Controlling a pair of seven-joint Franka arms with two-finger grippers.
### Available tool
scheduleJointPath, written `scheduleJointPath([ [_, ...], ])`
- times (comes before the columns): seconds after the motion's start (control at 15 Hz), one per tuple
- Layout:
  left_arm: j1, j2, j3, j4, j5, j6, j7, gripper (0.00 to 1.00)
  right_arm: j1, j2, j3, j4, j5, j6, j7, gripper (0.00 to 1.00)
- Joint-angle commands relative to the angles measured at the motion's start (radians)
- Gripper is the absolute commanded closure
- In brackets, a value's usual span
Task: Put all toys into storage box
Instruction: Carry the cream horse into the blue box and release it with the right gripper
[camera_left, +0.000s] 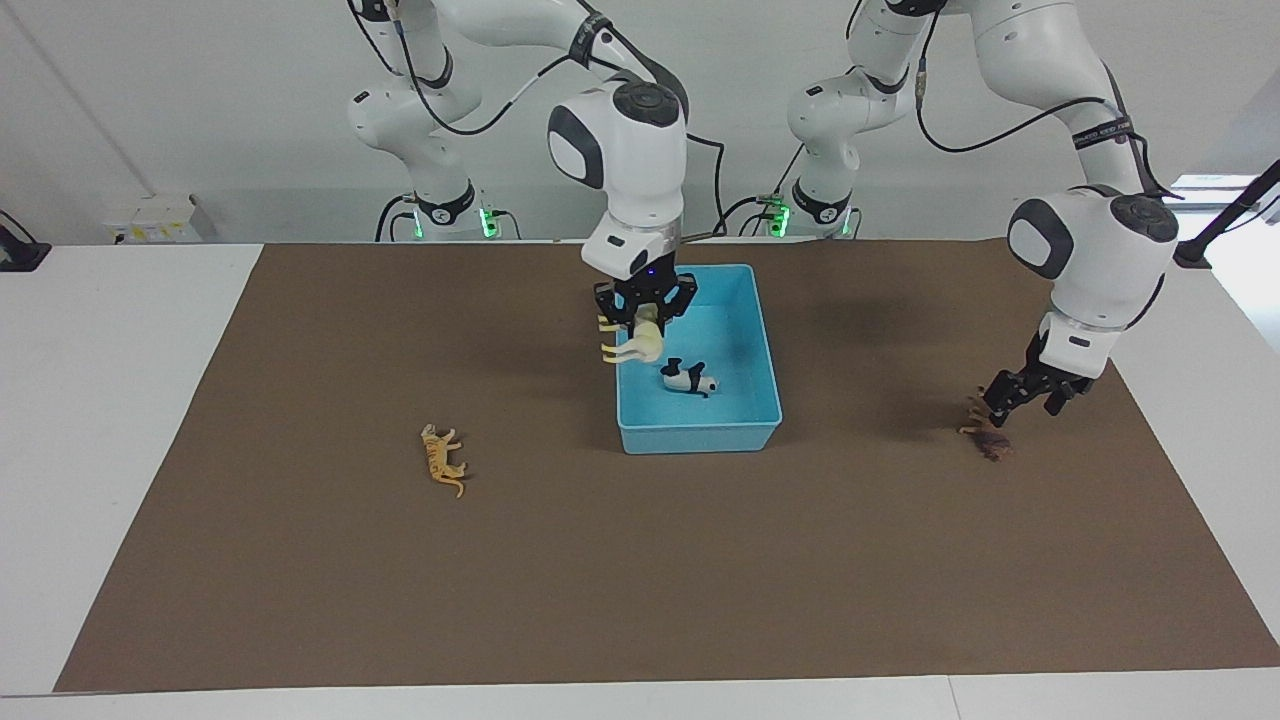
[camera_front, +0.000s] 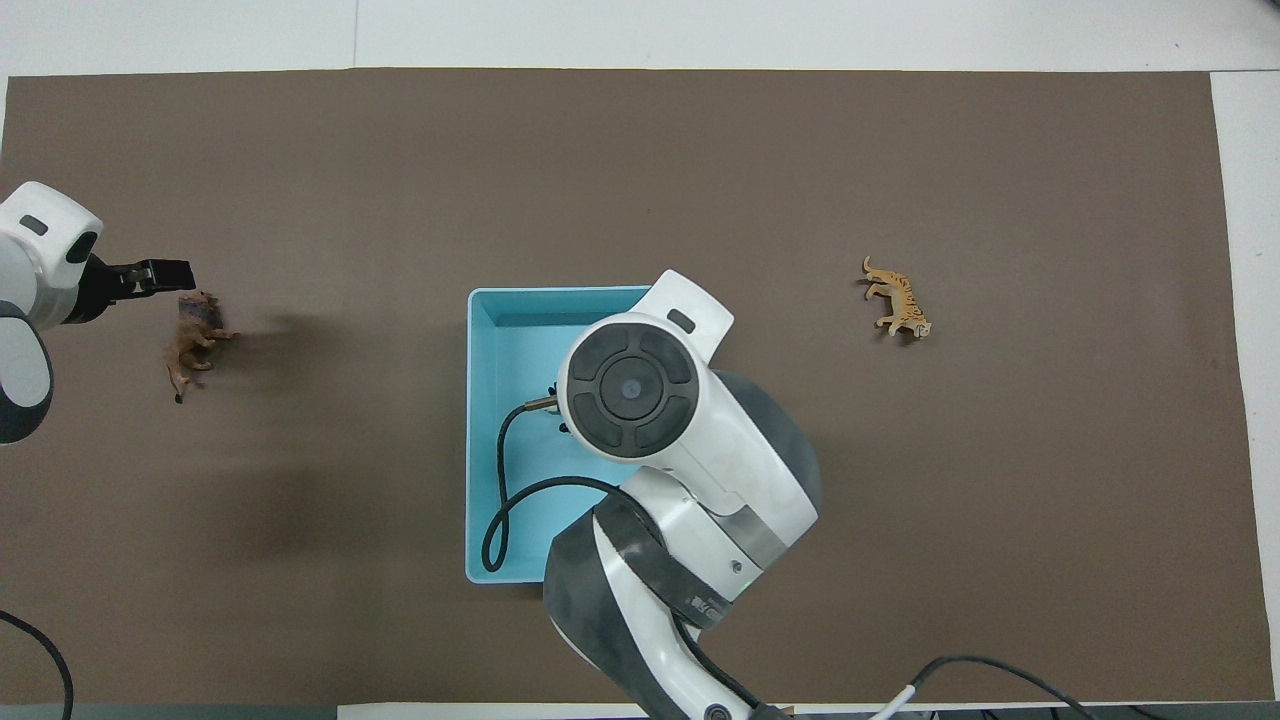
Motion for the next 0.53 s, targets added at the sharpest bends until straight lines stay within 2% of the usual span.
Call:
scheduleJointPath([
  [0.0, 0.0, 0.047, -0.012, 0.01, 0.026, 0.031, -0.005, 0.0, 0.051, 0.074, -0.007, -0.009, -0.015, 0.076, 0.058, 1.0],
  [0.13, 0.003, 0.055, -0.012, 0.002, 0.026, 0.031, -0.006, 0.0, 0.054, 0.076, -0.007, -0.012, -0.015, 0.069, 0.071, 1.0],
  [0.2, 0.003, 0.059, -0.012, 0.001, 0.026, 0.031, -0.008, 0.0, 0.054, 0.076, -0.007, -0.012, -0.014, 0.069, 0.083, 0.74],
  [0.27, 0.003, 0.071, -0.012, 0.002, 0.028, 0.034, -0.008, 0.0, 0.056, 0.074, -0.007, -0.011, -0.015, 0.063, 0.089, 0.05],
  [0.33, 0.006, 0.079, -0.009, 0.002, 0.029, 0.04, -0.008, 0.0, 0.056, 0.074, -0.007, -0.003, -0.014, 0.046, 0.1, 0.0],
  [0.47, 0.011, 0.087, -0.008, 0.004, 0.029, 0.063, -0.007, 0.03, 0.053, 0.074, -0.007, 0.029, -0.011, -0.003, 0.124, 0.0],
])
